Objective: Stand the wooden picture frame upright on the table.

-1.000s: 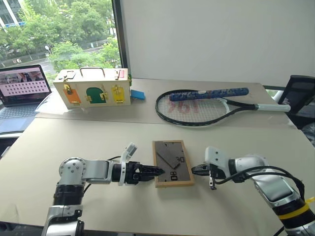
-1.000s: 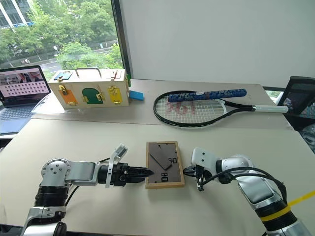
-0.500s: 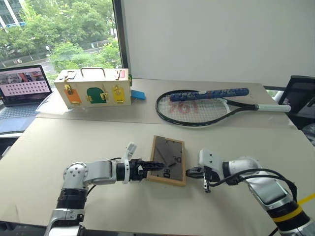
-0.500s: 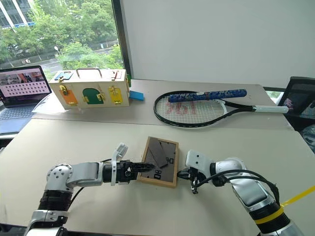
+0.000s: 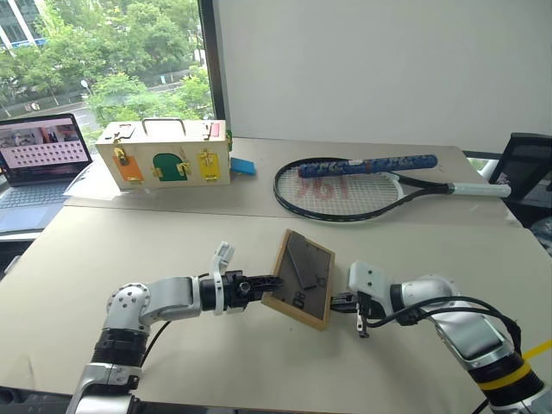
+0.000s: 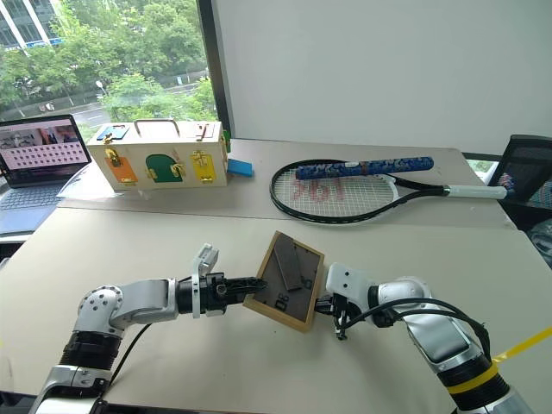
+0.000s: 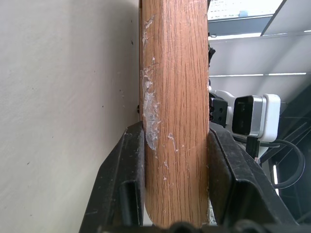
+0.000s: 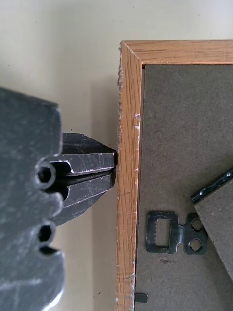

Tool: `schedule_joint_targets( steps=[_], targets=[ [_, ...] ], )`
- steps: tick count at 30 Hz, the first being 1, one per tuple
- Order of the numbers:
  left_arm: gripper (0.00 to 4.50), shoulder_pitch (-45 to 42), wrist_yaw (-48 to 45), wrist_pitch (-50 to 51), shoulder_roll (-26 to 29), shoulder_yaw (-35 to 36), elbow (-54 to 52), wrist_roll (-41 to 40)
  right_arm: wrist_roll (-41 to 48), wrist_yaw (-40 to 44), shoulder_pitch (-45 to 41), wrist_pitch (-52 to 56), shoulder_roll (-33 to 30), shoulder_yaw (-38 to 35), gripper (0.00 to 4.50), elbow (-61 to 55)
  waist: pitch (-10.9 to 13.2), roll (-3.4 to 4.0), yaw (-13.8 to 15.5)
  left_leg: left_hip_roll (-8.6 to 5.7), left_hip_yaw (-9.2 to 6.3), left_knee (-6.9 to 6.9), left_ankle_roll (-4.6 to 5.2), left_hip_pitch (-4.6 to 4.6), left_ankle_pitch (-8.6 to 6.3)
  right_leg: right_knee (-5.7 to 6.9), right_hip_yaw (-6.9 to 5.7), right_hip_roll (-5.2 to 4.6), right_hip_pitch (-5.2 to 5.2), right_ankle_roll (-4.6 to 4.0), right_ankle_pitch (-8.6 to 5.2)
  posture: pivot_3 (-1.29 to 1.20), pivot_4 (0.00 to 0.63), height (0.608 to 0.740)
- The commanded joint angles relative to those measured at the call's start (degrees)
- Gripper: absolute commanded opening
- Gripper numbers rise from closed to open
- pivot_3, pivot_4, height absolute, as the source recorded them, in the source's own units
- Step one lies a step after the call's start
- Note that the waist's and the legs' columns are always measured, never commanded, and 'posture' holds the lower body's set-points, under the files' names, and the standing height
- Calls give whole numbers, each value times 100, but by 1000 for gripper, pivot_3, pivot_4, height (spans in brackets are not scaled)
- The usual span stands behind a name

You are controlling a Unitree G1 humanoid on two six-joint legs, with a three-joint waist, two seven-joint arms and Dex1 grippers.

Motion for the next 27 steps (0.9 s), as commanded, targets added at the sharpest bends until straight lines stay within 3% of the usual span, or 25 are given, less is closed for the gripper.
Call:
schedule_joint_targets(
  steps=[1, 5, 9, 13, 16, 17, 19, 26, 27],
  targets=[
    [1180, -315, -533, -41, 35, 335, -8, -258, 135, -28, 9, 143, -222, -448, 0, -207, 0, 0, 14, 0, 0, 0, 0, -2, 0, 0, 0, 0, -2, 0, 0, 0, 150, 720],
    [1180, -534, -978, 54, 295, 726, 321, -259, 1066, 20, 3, 845, -315, -1504, 0, -294, 1, -1, 58, 0, 0, 0, -2, -14, 1, -3, 0, 0, -12, 0, 0, 0, 150, 720],
    [1180, -585, -1521, 396, 711, 572, 160, -12, 2566, 234, -290, 2133, -515, -2654, 0, -419, 1, 1, 51, 0, 0, -12, -1, -17, 1, -9, 0, 0, -15, -1, 0, 0, 150, 720],
    [1180, -579, -2406, 555, 846, 495, -394, 810, 3727, 72, -986, 3382, -624, -3041, 0, -462, 2, 2, 57, 0, 0, -14, -1, -22, 1, -13, -1, 0, -20, -2, 1, 0, 150, 720],
    [1180, -761, -2745, 412, 708, 501, -344, 1116, 4600, -217, -1462, 4164, -265, -2969, 0, -525, 2, 1, 54, 0, 0, -15, -2, -22, 1, -14, -3, 0, -21, -4, 1, 0, 150, 720],
    [1180, -800, -2848, 389, 679, 499, -339, 1215, 4672, -266, -1526, 4244, -224, -2858, 475, -599, 3, 0, 55, 0, 0, -15, -2, -22, 1, -14, -3, 0, -21, -4, 2, 0, 150, 720],
    [1180, -862, -3015, 384, 640, 506, -328, 1395, 4588, -527, -1684, 4248, -69, -2647, 956, -590, 3, 0, 55, 0, 0, -15, -1, -27, 1, -16, -3, 0, -24, -3, 1, 0, 150, 720],
    [1180, -877, -3288, 425, 590, 510, -432, 1777, 4026, -1095, -2190, 3950, 404, -1952, 3373, -10, 3, 1, 36, 0, 0, -14, -1, -61, 1, -19, -4, 0, -58, -2, 3, 0, 150, 720],
    [1180, -886, -3311, 407, 566, 517, -453, 1828, 3932, -1078, -2238, 3893, 421, -1845, 3373, 64, 3, 1, 30, 0, 0, -14, -1, -62, 1, -18, -3, 0, -61, -2, 3, 0, 150, 720]
  ],
)
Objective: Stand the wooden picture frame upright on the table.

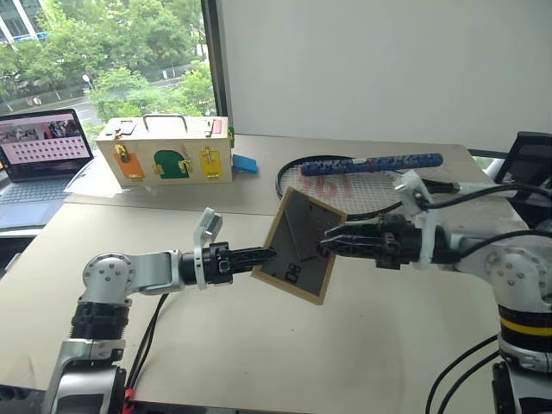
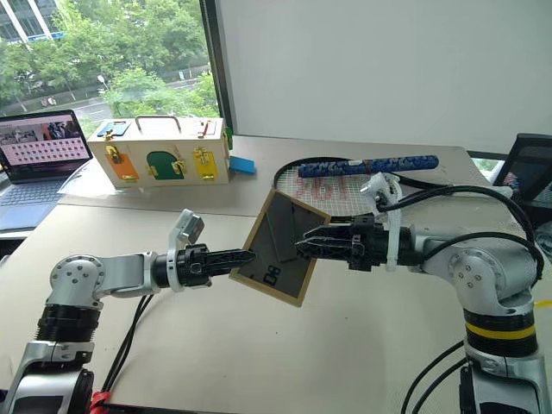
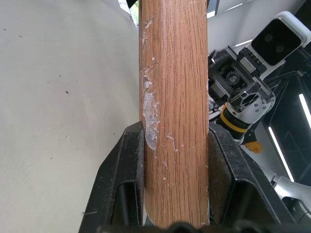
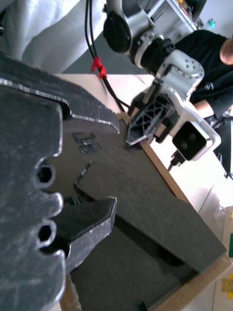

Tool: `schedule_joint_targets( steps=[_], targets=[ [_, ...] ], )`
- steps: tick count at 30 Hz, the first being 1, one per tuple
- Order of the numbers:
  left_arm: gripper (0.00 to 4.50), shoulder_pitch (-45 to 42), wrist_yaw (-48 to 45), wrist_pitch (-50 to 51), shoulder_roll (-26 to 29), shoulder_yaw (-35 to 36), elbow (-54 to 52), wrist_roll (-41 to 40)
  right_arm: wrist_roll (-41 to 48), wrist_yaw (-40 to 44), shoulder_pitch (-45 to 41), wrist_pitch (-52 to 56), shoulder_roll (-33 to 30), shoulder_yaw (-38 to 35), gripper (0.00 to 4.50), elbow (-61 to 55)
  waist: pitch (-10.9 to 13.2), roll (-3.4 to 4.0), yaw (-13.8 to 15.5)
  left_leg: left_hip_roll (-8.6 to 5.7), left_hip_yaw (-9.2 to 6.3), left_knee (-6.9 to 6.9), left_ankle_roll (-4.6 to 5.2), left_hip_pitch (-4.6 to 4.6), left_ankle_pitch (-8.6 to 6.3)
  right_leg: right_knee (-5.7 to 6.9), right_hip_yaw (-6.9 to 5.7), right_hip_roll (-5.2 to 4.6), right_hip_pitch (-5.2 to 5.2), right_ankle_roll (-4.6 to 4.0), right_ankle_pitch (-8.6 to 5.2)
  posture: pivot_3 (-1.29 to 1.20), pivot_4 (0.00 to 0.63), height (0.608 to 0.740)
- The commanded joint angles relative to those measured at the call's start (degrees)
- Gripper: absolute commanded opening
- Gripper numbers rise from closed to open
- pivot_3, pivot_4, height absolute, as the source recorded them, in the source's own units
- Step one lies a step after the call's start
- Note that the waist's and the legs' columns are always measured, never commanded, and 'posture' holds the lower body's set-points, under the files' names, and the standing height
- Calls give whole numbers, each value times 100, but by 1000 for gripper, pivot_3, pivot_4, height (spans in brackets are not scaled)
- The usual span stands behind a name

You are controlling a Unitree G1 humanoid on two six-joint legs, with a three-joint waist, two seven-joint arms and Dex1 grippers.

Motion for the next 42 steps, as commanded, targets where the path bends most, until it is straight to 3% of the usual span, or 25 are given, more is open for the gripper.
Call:
schedule_joint_targets(
  steps=[1, 8, 15, 25, 29, 31, 34, 40, 42],
  targets=[
    [1180, -115, -240, -44, -85, 153, -263, 32, -359, -36, -239, -333, 72, 332, 3373, 236, 0, 0, -2, 0, 0, 0, 0, -6, 0, 3, 0, 0, -6, 0, 0, 0, 150, 720],
    [1180, -171, -211, -48, -186, 256, -235, 164, -484, 149, -312, -469, 216, 668, 3373, 341, 0, 0, -23, 0, 0, 1, -1, -17, 2, 17, 1, 0, -27, 0, 0, 0, 150, 720],
    [1180, -153, -135, -28, -258, 337, -152, 222, -58, 756, -44, -922, 179, 195, 3373, -129, 0, 0, -54, 0, 0, 1, -2, -18, 2, 22, 1, 1, -28, 0, 0, 0, 150, 720],
    [1180, -330, -64, 66, -340, 498, 329, 223, 358, 650, 294, -887, -12, -291, 3373, -588, 0, 0, -81, 0, 0, 4, -3, -18, 4, 31, 2, 1, -31, 0, 0, 0, 150, 720],
    [1180, -627, 165, 306, -291, 657, 946, -394, -696, 545, 661, -1580, -698, -421, 3373, -238, 0, 0, -71, 0, 0, 5, -3, -18, 4, 33, 4, 2, -32, 0, 0, 0, 150, 720],
    [1180, -769, 259, 413, -215, 736, 1246, -714, -1423, 556, 904, -2420, -1084, -489, 3373, 66, 0, 0, -57, 0, 0, 8, -2, -18, 4, 33, 3, 1, -33, 1, -1, 0, 150, 720],
    [1180, -901, 416, 486, -165, 793, 1531, -962, -1748, 465, 1108, -3167, -1140, -804, 3373, 193, 0, 0, -64, -1, 1, 6, -2, -20, 4, 32, 4, 1, -37, 2, -2, 0, 150, 720],
    [1180, -1110, 710, 559, -270, 725, 1939, -1316, -5156, -786, 1600, -7287, -1402, 253, 3373, 1104, 0, 1, -102, -1, 1, 6, -7, -20, 7, 34, 5, 2, -40, 2, -2, 0, 150, 720],
    [1180, -1151, 743, 591, -299, 684, 1988, -1315, -5811, -1247, 1660, -8406, -1397, 401, 3373, 1406, 0, 1, -96, -1, 1, 5, -14, -20, 10, 35, 6, 2, -44, 2, -2, 0, 150, 720]
  ],
)
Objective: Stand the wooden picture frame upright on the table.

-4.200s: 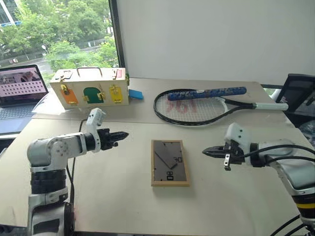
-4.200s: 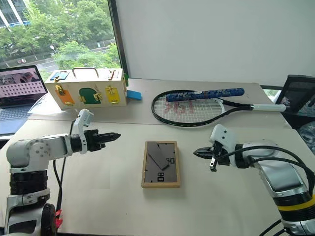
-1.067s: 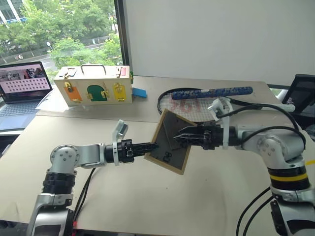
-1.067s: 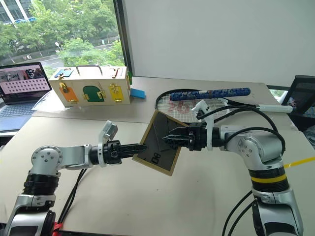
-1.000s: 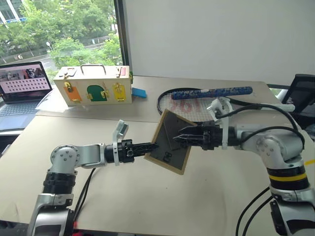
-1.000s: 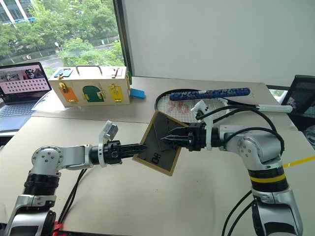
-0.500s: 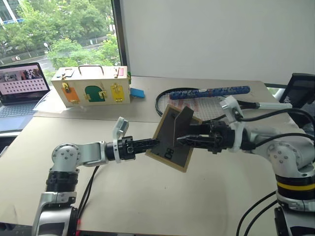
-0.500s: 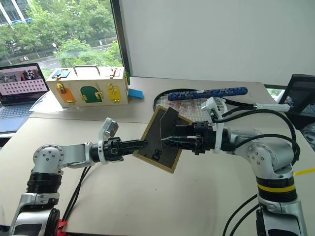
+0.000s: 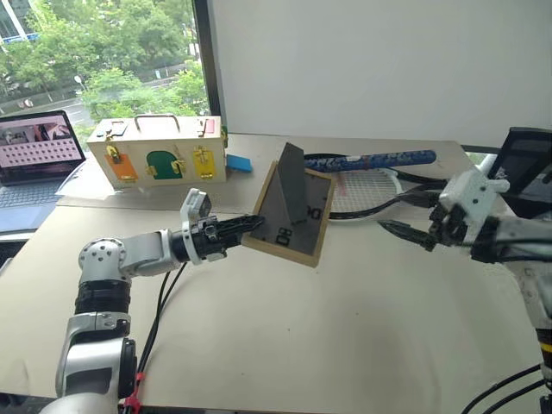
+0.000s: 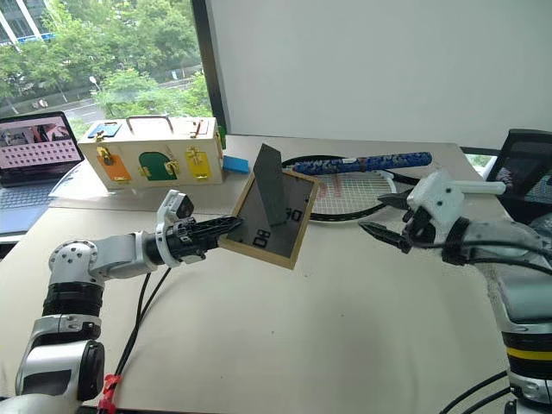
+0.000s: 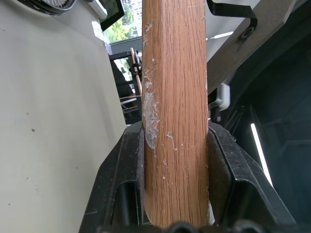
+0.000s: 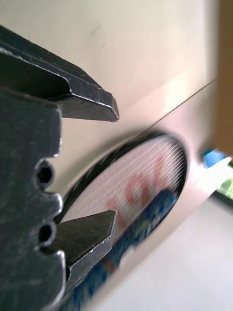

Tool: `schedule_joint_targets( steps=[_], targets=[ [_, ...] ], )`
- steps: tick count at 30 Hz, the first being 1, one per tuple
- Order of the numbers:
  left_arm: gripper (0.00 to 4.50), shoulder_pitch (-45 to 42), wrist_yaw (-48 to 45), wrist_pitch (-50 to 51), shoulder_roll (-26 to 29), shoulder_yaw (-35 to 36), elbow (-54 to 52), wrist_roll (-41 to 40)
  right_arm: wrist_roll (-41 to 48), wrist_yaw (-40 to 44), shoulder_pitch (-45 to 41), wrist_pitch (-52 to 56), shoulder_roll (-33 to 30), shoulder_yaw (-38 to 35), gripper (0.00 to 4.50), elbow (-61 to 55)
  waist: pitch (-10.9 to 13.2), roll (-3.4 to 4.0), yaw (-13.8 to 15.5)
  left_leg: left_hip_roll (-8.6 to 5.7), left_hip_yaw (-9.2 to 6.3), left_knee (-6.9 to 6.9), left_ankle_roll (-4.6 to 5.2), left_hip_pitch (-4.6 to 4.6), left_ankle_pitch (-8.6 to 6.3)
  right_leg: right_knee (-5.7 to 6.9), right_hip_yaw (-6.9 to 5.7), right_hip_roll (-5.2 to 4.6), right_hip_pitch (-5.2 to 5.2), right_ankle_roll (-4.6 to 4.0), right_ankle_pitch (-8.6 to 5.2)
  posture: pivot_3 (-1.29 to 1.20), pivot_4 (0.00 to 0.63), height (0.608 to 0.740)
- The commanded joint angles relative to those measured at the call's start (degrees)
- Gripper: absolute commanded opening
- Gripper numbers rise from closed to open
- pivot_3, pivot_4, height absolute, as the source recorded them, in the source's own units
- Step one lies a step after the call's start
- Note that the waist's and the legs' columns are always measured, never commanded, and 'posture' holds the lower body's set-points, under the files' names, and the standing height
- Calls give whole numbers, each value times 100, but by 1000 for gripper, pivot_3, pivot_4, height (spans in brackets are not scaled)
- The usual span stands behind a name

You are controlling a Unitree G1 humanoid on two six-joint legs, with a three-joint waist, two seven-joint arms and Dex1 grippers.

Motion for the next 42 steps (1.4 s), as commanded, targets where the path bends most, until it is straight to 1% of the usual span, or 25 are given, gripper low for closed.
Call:
schedule_joint_targets(
  steps=[1, 2, 4, 5, 8, 11, 12, 17, 21, 26, 29, 31, 33, 38, 42],
  targets=[
    [1180, -210, 8, 118, -63, 19, 17, -276, -1288, -875, 30, -2175, -31, 225, 3373, 450, 0, 0, 9, -1, 0, -5, -8, 0, 5, 2, 1, 0, -1, -1, 0, 0, 150, 720],
    [1180, -262, -1, 160, -73, 0, 72, -255, -2211, -1721, 64, -2878, -173, 340, 3373, 600, 1, 1, 8, -1, 0, -5, -8, 0, 5, 2, 0, 0, -1, -1, 0, 0, 150, 720],
    [1180, -344, -9, 246, -85, -37, 164, -204, -3097, -2645, 36, -3803, -231, 422, 3373, 947, 1, 1, 22, -2, 0, -6, -12, 0, 8, 4, 1, -1, -2, -1, 1, 0, 150, 720],
    [1180, -379, -18, 287, -93, -62, 205, -174, -3633, -3229, -41, -4066, -243, 484, 3373, 1055, 1, 1, 29, -2, 0, -6, -14, 0, 9, 5, 1, -1, -2, -1, 1, 0, 150, 720],
    [1180, -463, -63, 416, -117, -118, 298, -147, -4651, -4411, -368, -4405, -144, 635, 3373, 1240, 1, 1, 25, -2, 0, -5, -18, 0, 13, 8, 1, -1, -2, -2, 1, 0, 150, 720],
    [1180, -555, -177, 626, -99, -183, 396, -161, -5265, -5148, -669, -4802, -120, 844, 3373, 1283, 1, 1, 10, -3, -1, -6, -22, 1, 19, 16, 2, -1, -5, -2, 1, 0, 150, 720],
    [1180, -581, -229, 710, -84, -219, 417, -131, -5576, -5478, -757, -4861, -139, 922, 3373, 1260, 1, 1, 12, -3, -1, -7, -23, 1, 19, 16, 1, -1, -5, -3, 1, 0, 150, 720],
    [1180, -710, -461, 953, -80, -311, 516, 113, -6409, -6519, -1222, -5060, -143, 1311, 3373, 1454, 1, 1, 28, -3, -1, -7, -29, 1, 24, 17, 1, -2, -2, -3, 2, 0, 150, 720],
    [1180, -777, -629, 959, -84, -318, 542, 285, -6757, -6975, -1341, -5072, -153, 1544, 3373, 1451, 1, 1, 44, -4, -1, -7, -30, 1, 24, 18, 0, -3, -2, -3, 2, 0, 150, 720],
    [1180, -762, -801, 960, -54, -328, 499, 428, -6901, -7237, -1327, -5039, -238, 1670, 3373, 1424, 1, 1, 43, -4, -1, -7, -30, 1, 25, 20, 0, -4, -1, -4, 2, 0, 150, 720],
    [1180, -744, -895, 960, -30, -397, 458, 512, -6888, -7269, -1323, -5065, -280, 1708, 2649, 1467, 0, 1, 42, -4, -2, -7, -29, 1, 25, 21, 0, -4, -1, -4, 2, 0, 150, 720],
    [1180, -741, -963, 960, -24, -432, 420, 560, -6840, -7254, -1324, -5088, -288, 1721, 1940, 1477, 1, 1, 39, -4, -1, -7, -29, 1, 25, 22, 0, -4, -1, -4, 2, 0, 150, 720],
    [1180, -754, -1020, 960, -29, -428, 386, 656, -6793, -7235, -1331, -5101, -286, 1725, 1401, 1455, 0, 1, 32, -4, -2, -7, -28, 1, 26, 23, 0, -4, -1, -4, 2, 0, 150, 720],
    [1180, -701, -1053, 913, -78, -377, 3, 1270, -6658, -7180, -1325, -5137, -306, 1729, 1376, 1439, 0, 1, 21, -4, -2, -7, -27, 2, 28, 25, 0, -4, -1, -4, 3, 0, 150, 720],
    [1180, -492, -1407, 742, -17, -346, -642, 1776, -6379, -7052, -1366, -5256, -366, 1685, 1318, 1594, 0, 1, 20, -5, -2, -7, -28, 2, 29, 26, 0, -4, -1, -4, 3, 0, 150, 720]
  ],
)
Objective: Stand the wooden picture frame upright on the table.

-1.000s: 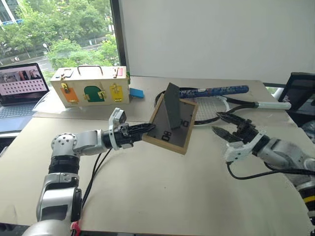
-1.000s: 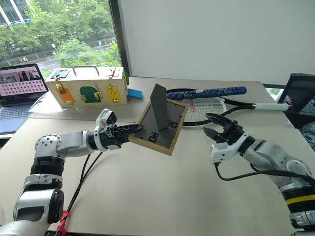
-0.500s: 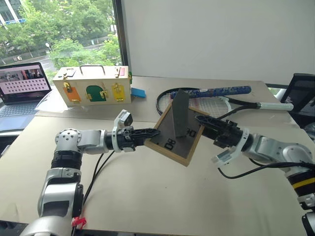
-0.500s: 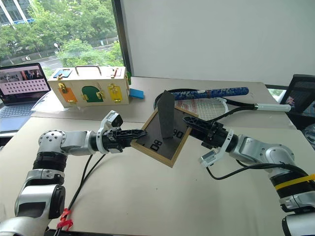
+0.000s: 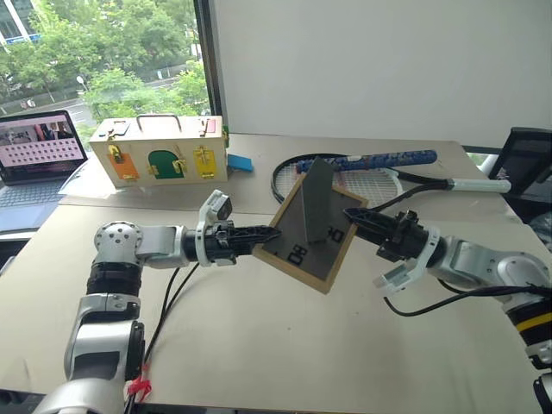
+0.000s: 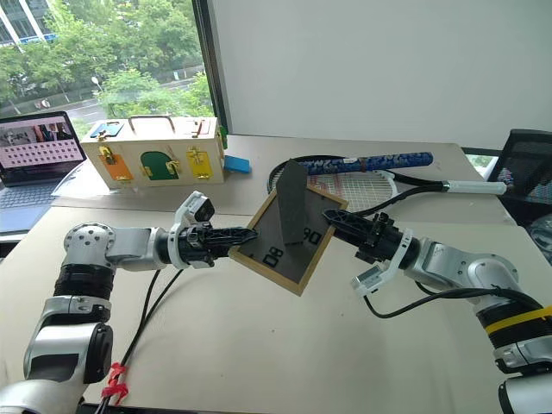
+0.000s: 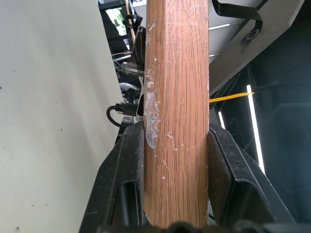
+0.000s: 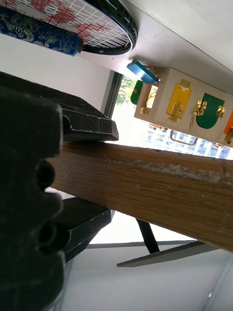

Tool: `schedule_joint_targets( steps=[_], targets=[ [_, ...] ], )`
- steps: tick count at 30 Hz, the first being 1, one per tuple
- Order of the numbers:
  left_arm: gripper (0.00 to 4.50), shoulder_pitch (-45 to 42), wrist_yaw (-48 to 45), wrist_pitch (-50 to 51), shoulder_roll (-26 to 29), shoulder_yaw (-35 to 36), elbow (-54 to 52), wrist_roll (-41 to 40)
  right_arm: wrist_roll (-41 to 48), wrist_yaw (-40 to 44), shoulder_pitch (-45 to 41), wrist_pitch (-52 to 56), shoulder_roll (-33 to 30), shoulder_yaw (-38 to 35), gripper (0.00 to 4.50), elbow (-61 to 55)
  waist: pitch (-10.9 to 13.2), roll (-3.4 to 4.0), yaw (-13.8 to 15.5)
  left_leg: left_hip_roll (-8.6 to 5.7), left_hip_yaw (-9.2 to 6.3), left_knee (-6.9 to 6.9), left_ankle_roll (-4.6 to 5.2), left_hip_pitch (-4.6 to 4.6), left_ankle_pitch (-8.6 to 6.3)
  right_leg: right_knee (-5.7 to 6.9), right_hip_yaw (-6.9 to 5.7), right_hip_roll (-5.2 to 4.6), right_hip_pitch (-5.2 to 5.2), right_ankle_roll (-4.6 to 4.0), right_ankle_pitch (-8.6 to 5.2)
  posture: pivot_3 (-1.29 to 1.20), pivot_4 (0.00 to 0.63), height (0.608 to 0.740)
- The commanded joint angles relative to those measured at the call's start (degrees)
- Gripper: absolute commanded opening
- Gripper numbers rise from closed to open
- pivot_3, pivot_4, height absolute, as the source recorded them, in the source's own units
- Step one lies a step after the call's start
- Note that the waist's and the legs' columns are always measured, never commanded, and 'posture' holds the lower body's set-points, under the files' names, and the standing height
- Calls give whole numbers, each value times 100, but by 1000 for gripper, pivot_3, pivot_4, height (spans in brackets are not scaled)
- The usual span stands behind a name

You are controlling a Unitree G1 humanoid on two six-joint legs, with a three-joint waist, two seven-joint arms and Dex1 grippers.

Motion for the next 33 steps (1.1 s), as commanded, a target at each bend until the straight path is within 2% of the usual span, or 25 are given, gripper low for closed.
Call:
schedule_joint_targets(
  steps=[1, 2, 4, 7, 10, 14, 18, 21, 22, 25, 26, 29, 33],
  targets=[
    [1678, 211, -380, -233, 93, 8, -856, 513, 269, 83, -146, -143, -175, -129, 1289, -46, 0, 0, -3, 0, 0, 0, 0, 0, 0, 0, 0, 0, 1, 0, 0, 0, 150, 720],
    [2168, 334, -596, -410, 188, 74, -1116, 649, 303, 107, -166, -169, -189, -128, 1267, -9, 0, 0, -12, 0, 0, 0, 0, 0, 0, 0, 1, 0, 1, 0, 0, 0, 150, 720],
    [2789, 583, -963, -925, 334, 290, -1605, 958, 418, 182, -200, -237, -207, -145, 1223, 58, 0, 0, -26, 0, 0, 0, -3, 1, 2, 1, 1, 0, 1, -1, 0, 0, 150, 720],
    [3988, 965, -1523, -2008, 675, 425, -2162, 1761, 653, 353, -318, -363, -216, -172, 1217, 221, 0, 0, -29, 0, 0, -2, -3, 4, 2, 4, 2, 0, 1, -1, 1, 0, 150, 720],
    [4041, 1246, -2279, -2420, 1088, 548, -2407, 2052, 910, 555, -449, -498, -202, -157, 1217, 416, 0, 0, -50, 0, 0, -1, -1, 5, 3, 4, 4, -2, 2, -3, 2, 0, 150, 720],
    [4041, 1571, -2942, -2791, 1525, 623, -2528, 2397, 1716, 1322, -768, -743, -92, 0, 1215, 889, 0, 1, -40, 0, 0, -3, 1, 7, 2, 4, 3, -3, 4, -3, 1, 0, 150, 720],
    [4041, 1772, -2980, -2916, 1546, 652, -2502, 2620, 4116, 3605, -1147, -762, 188, 577, 1214, 1660, 1, 0, -49, 0, 0, 0, 4, 9, 1, 3, 0, -3, 12, -2, 1, 0, 150, 720],
    [4041, 2030, -3125, -3142, 1486, 680, -2779, 2736, 6047, 5364, -1204, 5, 504, 600, 1214, 1592, 1, -1, -87, 1, 0, 0, 8, 10, 1, 3, 0, -3, 17, -2, 1, 0, 150, 720],
    [4041, 2118, -3154, -3216, 1454, 714, -2911, 2730, 6922, 6225, -1148, 729, 665, 537, 1213, 1389, 2, 1, -101, 1, 0, 0, 8, 10, 0, 4, -1, -3, 17, -3, 1, 0, 150, 720],
    [4041, 2252, -3117, -3279, 1341, 828, -3129, 2651, 8678, 7742, -1106, 2614, 1005, 176, 1213, 890, 2, 1, -134, 4, -5, 1, 9, 10, 1, 12, -6, -1, 20, -3, 2, 0, 150, 720],
    [4041, 2267, -3104, -3273, 1320, 843, -3146, 2645, 8972, 7973, -1115, 3089, 1068, 44, 1213, 789, 2, 1, -135, 4, -5, 2, 10, 11, 2, 17, -7, -1, 20, -3, 2, 0, 150, 720],
    [4041, 2462, -3169, -3486, 1269, 871, -3413, 2753, 10063, 8471, -1203, 5424, 1255, -276, 1212, 504, 3, 2, -134, 4, -7, 2, 12, 15, 4, 21, -10, 0, 20, -3, 2, 0, 150, 720],
    [4041, 2621, -3283, -4001, 1227, 1029, -3713, 2887, 10742, 8522, -1125, 7181, 1403, -626, 1212, 61, 3, 3, -122, 4, -7, 1, 12, 16, 3, 21, -9, 1, 17, -4, 2, 0, 150, 720]
  ],
)
